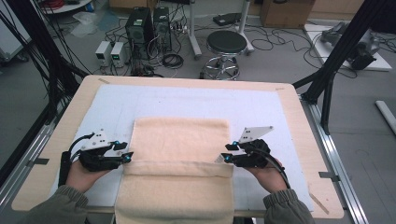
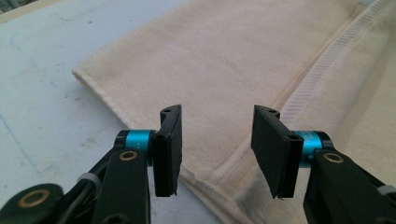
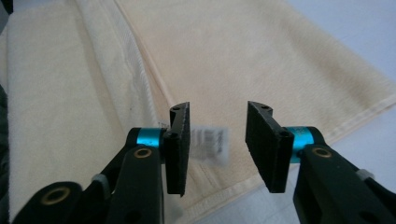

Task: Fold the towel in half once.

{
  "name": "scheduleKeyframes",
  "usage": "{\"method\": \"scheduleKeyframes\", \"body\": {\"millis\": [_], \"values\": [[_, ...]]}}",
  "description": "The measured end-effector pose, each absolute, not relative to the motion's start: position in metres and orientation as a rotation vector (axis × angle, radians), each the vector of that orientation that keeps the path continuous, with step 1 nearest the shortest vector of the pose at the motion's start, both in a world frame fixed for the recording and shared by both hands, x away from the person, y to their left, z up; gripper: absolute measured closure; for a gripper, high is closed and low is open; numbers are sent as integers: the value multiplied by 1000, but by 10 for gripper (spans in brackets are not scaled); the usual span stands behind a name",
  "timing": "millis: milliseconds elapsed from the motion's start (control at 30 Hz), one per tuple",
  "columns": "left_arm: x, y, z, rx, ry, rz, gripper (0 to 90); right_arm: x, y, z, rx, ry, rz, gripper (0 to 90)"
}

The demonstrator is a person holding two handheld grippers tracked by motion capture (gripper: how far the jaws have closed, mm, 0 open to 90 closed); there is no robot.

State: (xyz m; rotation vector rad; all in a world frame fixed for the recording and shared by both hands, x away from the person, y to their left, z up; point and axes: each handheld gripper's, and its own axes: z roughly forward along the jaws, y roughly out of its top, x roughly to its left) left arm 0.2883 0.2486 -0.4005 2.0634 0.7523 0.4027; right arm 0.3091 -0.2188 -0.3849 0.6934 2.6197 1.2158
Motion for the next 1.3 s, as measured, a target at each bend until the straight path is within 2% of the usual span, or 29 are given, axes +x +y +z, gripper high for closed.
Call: {"method": "scheduleKeyframes", "body": {"millis": [167, 600, 667, 700, 767, 833, 933, 1300], "values": [[289, 239, -412, 2115, 732, 333, 529, 310, -214, -401, 716, 2689, 1209, 522], [277, 235, -426, 2180, 707, 269, 521, 288, -211, -420, 685, 2759, 1235, 524], [277, 235, -430, 2186, 704, 255, 553, 285, -209, -423, 670, 2771, 1231, 529], [276, 234, -430, 2192, 687, 249, 595, 284, -208, -425, 665, 2786, 1214, 542], [272, 233, -431, 2195, 651, 255, 717, 281, -204, -430, 640, 2805, 1164, 621], [268, 231, -430, 2200, 619, 264, 793, 278, -202, -433, 606, 2797, 1147, 699], [262, 231, -426, 2202, 598, 284, 848, 277, -203, -430, 579, 2805, 1142, 867], [223, 243, -399, 2151, 530, 323, 859, 261, -205, -405, 503, 2790, 1239, 881]]}}
